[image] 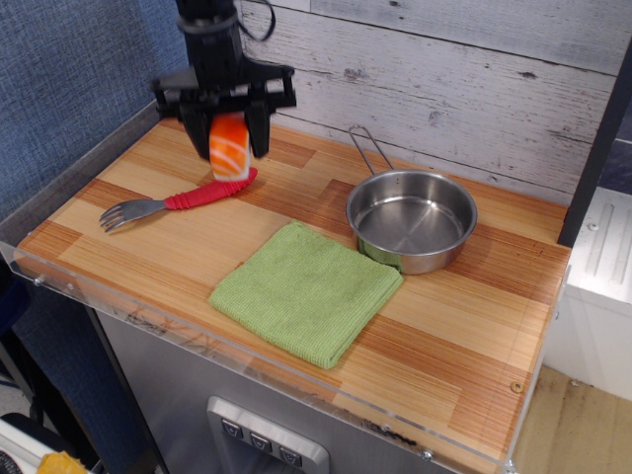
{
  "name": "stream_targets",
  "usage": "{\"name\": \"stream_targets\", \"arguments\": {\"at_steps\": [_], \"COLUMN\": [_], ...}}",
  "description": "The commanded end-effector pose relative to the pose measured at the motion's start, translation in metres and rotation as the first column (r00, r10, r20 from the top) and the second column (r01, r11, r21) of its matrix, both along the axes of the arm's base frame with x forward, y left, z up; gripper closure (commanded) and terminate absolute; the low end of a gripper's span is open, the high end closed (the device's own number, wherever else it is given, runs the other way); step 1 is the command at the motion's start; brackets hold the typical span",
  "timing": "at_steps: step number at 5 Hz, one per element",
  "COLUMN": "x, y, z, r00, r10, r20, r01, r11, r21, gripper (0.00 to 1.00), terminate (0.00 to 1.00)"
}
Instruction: Put the sushi to the right of the towel.
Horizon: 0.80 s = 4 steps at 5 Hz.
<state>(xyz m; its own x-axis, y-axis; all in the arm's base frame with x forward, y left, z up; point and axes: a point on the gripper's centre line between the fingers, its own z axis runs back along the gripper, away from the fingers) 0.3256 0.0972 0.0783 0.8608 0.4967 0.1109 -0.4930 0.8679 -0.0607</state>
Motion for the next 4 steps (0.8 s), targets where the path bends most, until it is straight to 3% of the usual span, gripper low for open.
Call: {"name": "stream_targets", "arguments": {"at_steps": [1,2,4], "x": [0.0,-0.003,-0.009], "y": [-0.048,-0.081,-0.133], "z": [0.047,0.054,0.058], "r00": [0.961,0.92,0.796], "r10": [-0.258,-0.378,-0.594], "r20": [0.097,0.108,0.118], "r01": [0.249,0.364,0.57], "r11": [0.964,0.923,0.801], "r21": [0.093,0.128,0.185], "gripper": [1.0,1.0,1.0], "terminate": [0.0,0.0,0.0]}}
